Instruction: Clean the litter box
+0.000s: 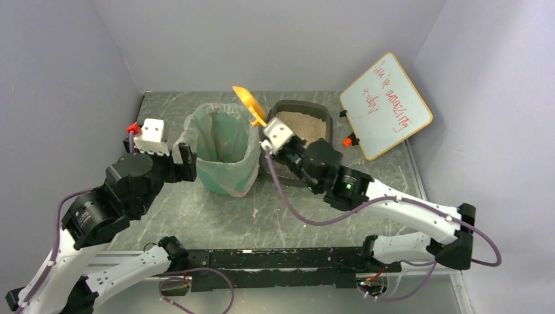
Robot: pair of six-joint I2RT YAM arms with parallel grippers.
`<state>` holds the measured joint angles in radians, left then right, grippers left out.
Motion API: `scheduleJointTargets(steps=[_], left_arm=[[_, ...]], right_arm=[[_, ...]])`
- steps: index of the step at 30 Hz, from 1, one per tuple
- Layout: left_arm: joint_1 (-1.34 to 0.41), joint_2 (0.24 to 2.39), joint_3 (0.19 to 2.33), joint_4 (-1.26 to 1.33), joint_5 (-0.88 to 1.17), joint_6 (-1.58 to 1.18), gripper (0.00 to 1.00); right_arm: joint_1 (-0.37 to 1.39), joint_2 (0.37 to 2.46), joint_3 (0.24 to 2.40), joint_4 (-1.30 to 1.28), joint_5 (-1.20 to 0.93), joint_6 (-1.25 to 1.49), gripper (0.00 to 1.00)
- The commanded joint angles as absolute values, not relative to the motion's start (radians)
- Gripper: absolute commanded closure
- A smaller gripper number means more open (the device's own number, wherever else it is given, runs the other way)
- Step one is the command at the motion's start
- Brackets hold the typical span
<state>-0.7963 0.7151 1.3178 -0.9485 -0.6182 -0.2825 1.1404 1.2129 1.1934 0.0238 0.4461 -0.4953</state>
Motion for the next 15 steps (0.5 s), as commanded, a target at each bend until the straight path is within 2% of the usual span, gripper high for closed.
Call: scheduleJointTargets(steps=[1, 8, 15], left_arm=[[-0.801, 0.713, 1.329, -0.935, -0.628, -0.288, 0.03], [-0.801, 0.726, 1.319, -0.918, -0.601, -0.310, 0.03], [-0.801, 0.727, 1.309, -0.910, -0.565, -0.336, 0.03]], right_arm=[[1.144, 1.092, 1.112, 0.200, 0.594, -0.352, 1.00], [1.128, 0.968, 0.988, 0.148, 0.813, -0.029, 1.00], [1.044, 0.899, 0.891, 0.029, 0.794, 0.333, 1.00]])
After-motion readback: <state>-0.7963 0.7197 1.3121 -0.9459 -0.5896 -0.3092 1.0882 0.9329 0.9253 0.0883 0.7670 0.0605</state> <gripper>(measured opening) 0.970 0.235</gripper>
